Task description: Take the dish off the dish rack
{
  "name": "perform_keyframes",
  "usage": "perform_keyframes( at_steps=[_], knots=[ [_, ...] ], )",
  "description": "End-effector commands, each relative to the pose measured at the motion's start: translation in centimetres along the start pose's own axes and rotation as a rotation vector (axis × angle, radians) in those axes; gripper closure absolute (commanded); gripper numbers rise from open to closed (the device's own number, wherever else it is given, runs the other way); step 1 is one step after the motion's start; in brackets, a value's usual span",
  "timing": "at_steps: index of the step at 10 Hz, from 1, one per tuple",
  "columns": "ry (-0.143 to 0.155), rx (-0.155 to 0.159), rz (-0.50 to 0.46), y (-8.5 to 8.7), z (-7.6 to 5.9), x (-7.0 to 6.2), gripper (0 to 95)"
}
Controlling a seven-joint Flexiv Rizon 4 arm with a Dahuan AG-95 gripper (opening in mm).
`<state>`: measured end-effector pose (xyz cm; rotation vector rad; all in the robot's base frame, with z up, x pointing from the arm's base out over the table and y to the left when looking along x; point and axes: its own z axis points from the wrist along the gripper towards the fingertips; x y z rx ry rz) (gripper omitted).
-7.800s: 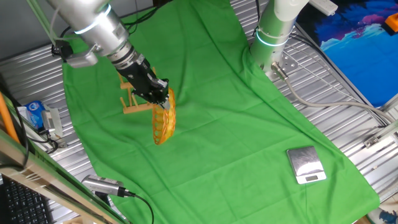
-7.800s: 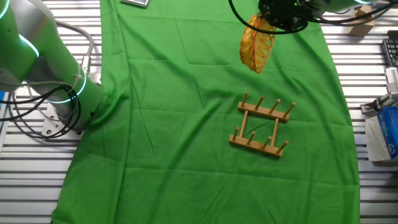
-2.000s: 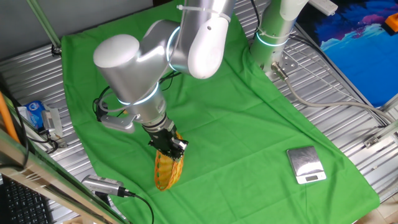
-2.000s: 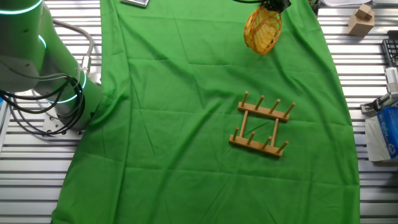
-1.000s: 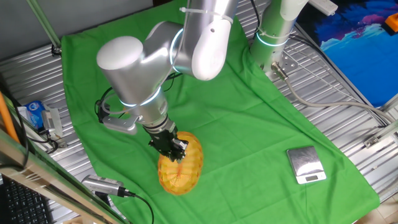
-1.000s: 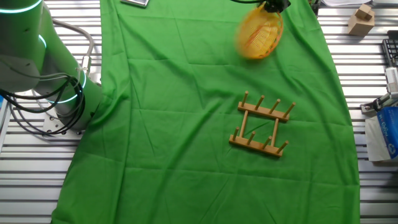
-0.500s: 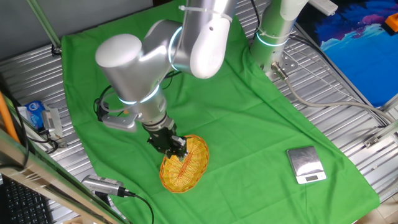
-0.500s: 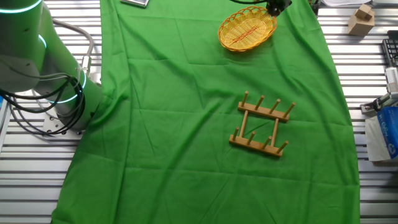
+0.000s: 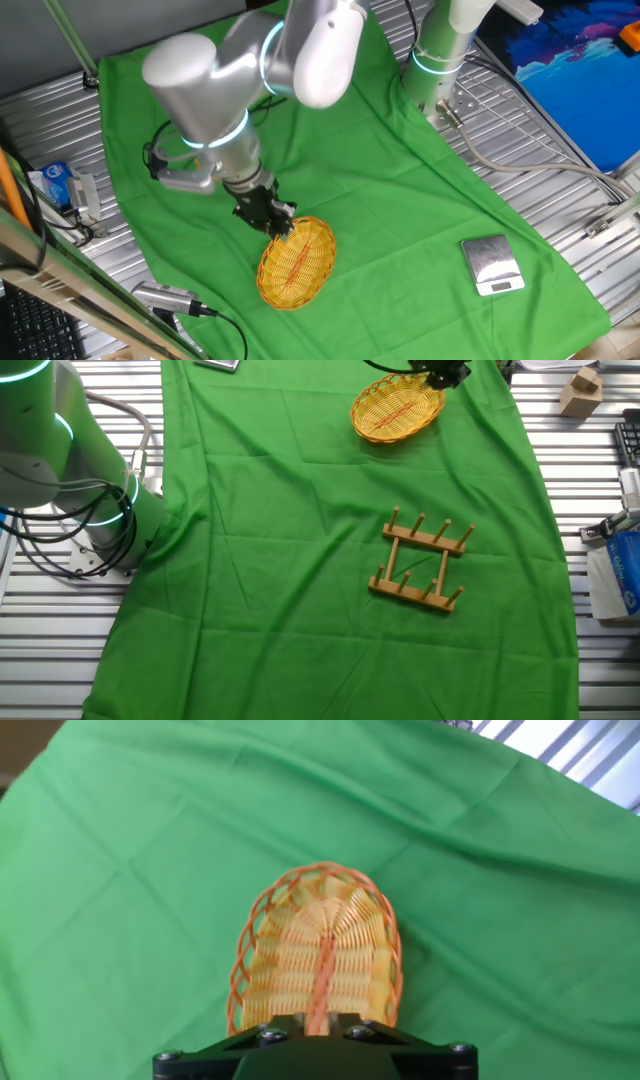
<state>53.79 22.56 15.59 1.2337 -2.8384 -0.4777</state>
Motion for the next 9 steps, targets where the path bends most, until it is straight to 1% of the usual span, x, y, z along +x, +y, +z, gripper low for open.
perform_keyframes(
  at_steps=[1, 4, 5, 6, 7, 8, 9],
  knots=[
    [0.013, 0.009, -0.008, -0.18, -0.44, 0.62, 95.0],
    [0.014, 0.012, -0.014, -0.14, -0.46, 0.70, 95.0],
    [0.019, 0.012, 0.010, -0.09, -0.42, 0.72, 95.0],
    [0.032, 0.020, 0.056, -0.09, -0.42, 0.72, 95.0],
    [0.066, 0.012, 0.113, -0.09, -0.42, 0.72, 95.0],
    [0.075, -0.001, 0.157, -0.09, -0.42, 0.72, 95.0],
    [0.076, 0.000, 0.193, -0.09, -0.42, 0.72, 95.0]
  ],
)
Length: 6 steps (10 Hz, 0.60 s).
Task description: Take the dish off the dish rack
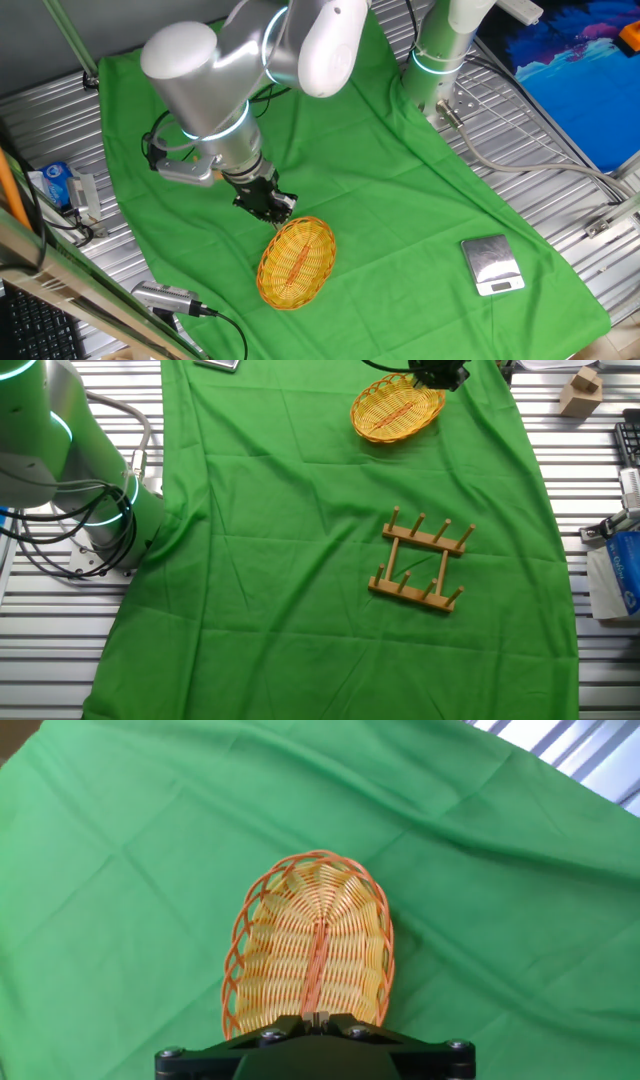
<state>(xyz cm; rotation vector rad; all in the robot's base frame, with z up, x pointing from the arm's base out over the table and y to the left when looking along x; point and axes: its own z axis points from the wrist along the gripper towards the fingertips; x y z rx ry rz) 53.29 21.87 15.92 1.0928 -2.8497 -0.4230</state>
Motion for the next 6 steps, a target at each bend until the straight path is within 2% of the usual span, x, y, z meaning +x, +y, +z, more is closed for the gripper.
perform_keyframes(
  at_steps=[1, 2, 6],
  knots=[
    [0.039, -0.013, 0.118, -0.08, 0.01, -0.09, 95.0],
    [0.040, -0.010, 0.150, -0.08, 0.01, -0.09, 95.0],
    [0.035, -0.013, 0.147, -0.37, 0.26, -0.07, 95.0]
  ],
)
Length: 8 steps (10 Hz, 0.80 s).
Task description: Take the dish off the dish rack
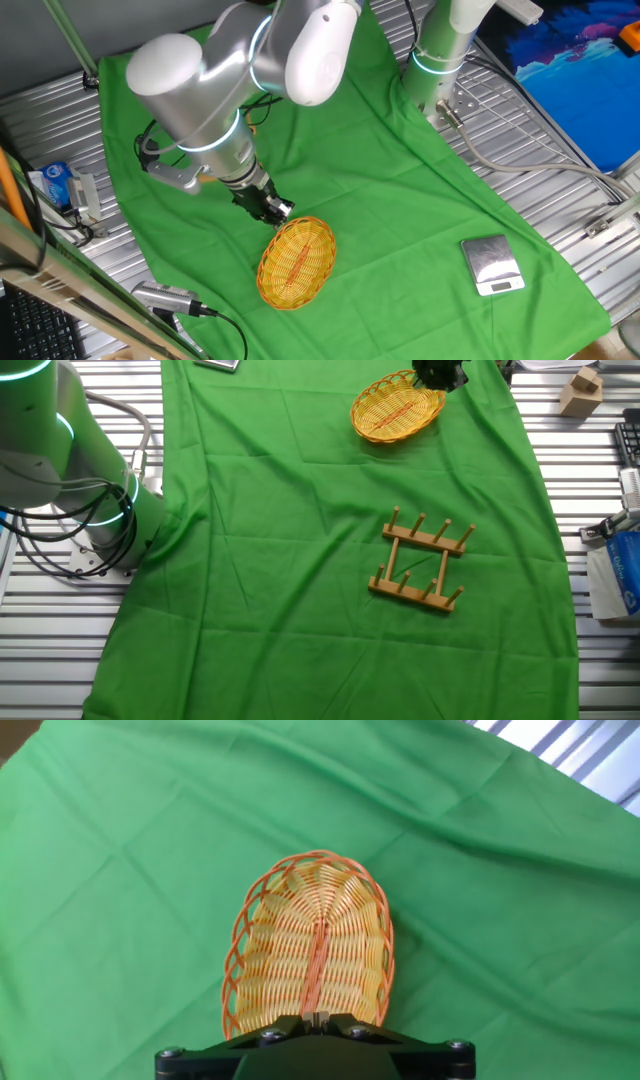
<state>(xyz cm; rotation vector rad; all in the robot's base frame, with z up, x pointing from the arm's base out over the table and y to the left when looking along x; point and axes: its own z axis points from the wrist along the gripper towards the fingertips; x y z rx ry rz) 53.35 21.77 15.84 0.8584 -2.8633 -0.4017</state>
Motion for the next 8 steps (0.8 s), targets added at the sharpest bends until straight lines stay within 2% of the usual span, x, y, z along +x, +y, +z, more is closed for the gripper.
perform_keyframes(
  at_steps=[1, 3, 4, 5, 8],
  knots=[
    [-0.010, -0.002, -0.012, -0.7, 0.5, -0.3, 95.0],
    [-0.003, -0.005, -0.040, -3.5, 0.9, -0.7, 95.0],
    [-0.001, -0.006, -0.053, -4.4, 0.9, -0.7, 95.0],
    [0.003, -0.002, -0.106, -7.2, 0.6, -0.6, 95.0],
    [0.013, 0.012, -0.154, -10.1, -0.2, -0.1, 95.0]
  ],
)
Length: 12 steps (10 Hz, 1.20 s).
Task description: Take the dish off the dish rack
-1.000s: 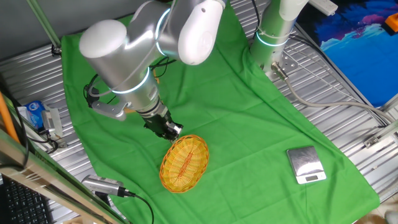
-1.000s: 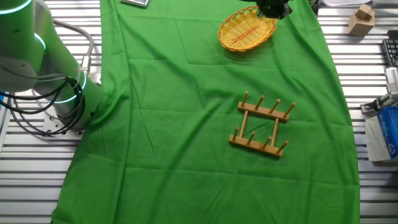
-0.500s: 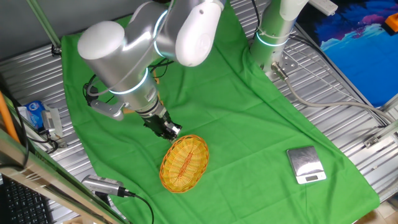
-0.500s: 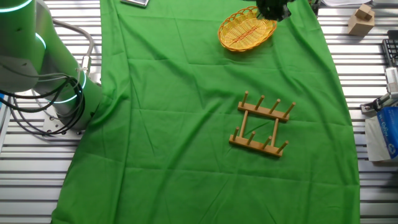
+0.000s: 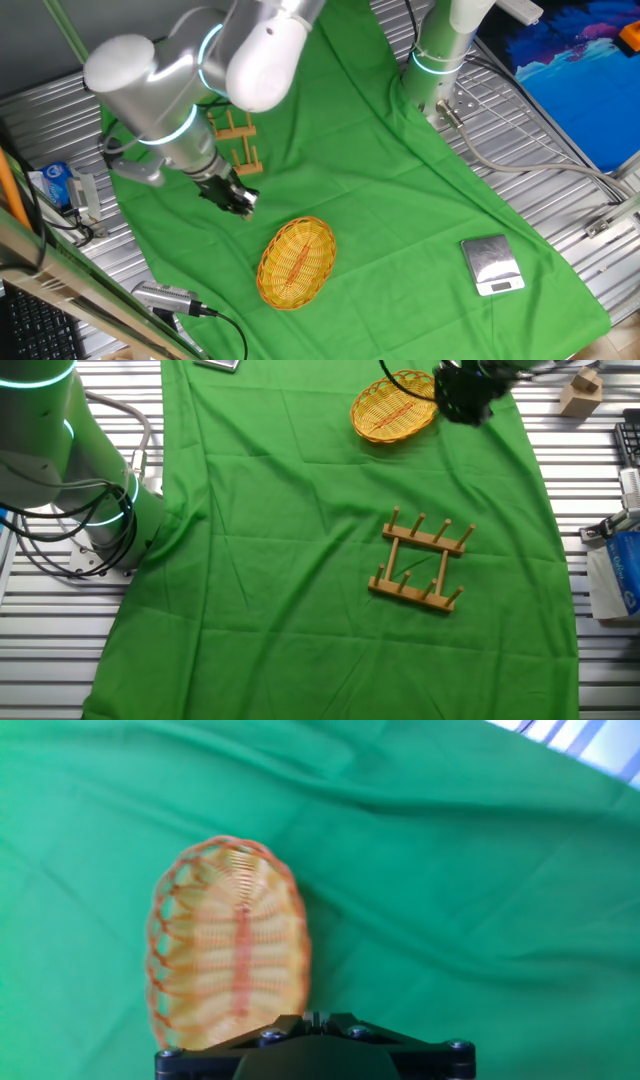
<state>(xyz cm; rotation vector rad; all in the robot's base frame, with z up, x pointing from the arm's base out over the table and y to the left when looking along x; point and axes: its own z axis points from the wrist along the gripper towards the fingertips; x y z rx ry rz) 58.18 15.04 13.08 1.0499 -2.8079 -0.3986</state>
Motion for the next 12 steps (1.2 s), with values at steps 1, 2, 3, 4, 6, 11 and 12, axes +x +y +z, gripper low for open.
perform_keyframes(
  at_steps=[1, 2, 3, 4, 6, 11, 12],
  knots=[
    [0.002, 0.006, -0.011, -1.52, -0.51, 0.52, 95.0],
    [0.001, 0.008, -0.006, -1.52, -0.51, 0.53, 95.0],
    [0.000, 0.009, -0.005, -1.52, -0.51, 0.53, 95.0],
    [0.000, 0.008, -0.001, -1.50, -0.48, 0.49, 95.0],
    [0.004, 0.010, 0.004, -1.49, -0.41, 0.50, 95.0],
    [-0.001, 0.007, 0.015, -1.44, -0.36, 0.43, 95.0],
    [-0.002, 0.006, 0.015, -1.42, -0.33, 0.39, 95.0]
  ],
)
